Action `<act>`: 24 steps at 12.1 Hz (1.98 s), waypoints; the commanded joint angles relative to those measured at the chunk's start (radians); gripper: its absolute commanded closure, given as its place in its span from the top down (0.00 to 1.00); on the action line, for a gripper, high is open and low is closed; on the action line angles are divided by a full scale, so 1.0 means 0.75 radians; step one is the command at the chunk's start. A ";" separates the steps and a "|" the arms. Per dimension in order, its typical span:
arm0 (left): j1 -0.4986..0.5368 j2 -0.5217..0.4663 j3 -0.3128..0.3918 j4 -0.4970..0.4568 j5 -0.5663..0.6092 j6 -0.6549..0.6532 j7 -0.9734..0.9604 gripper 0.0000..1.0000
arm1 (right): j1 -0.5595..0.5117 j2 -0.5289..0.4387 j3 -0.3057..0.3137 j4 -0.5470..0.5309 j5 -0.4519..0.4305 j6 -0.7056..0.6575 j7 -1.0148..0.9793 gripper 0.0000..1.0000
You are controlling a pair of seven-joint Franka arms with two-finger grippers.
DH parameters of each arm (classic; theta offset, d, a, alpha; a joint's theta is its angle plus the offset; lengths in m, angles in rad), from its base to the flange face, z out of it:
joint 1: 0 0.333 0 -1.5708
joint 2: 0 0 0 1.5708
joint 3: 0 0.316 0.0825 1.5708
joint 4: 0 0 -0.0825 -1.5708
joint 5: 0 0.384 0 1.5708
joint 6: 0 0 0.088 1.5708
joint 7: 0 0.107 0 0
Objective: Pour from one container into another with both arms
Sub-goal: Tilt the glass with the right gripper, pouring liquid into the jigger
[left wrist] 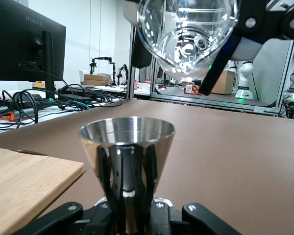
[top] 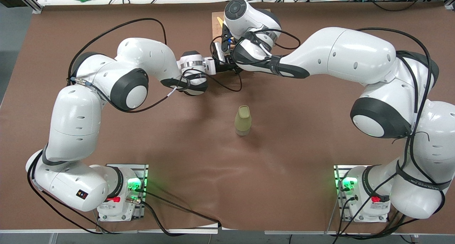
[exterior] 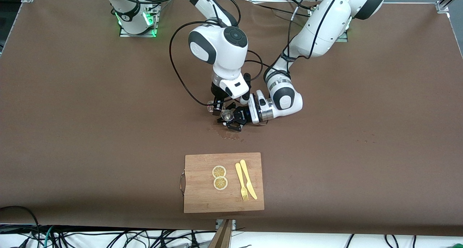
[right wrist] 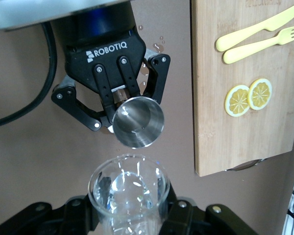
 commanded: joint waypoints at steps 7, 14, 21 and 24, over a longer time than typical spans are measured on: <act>-0.033 0.011 0.014 0.027 -0.076 0.010 0.039 0.00 | 0.031 0.083 -0.026 0.092 -0.101 -0.045 -0.021 0.08; -0.033 0.011 0.014 0.027 -0.076 0.010 0.039 0.00 | 0.090 0.120 -0.100 0.113 -0.111 -0.083 -0.105 0.08; -0.033 0.011 0.014 0.027 -0.076 0.010 0.039 0.00 | 0.109 0.169 -0.128 0.196 -0.128 -0.112 -0.117 0.08; -0.033 0.011 0.014 0.027 -0.082 0.010 0.039 0.00 | 0.107 0.193 -0.130 0.241 -0.126 -0.118 -0.119 0.08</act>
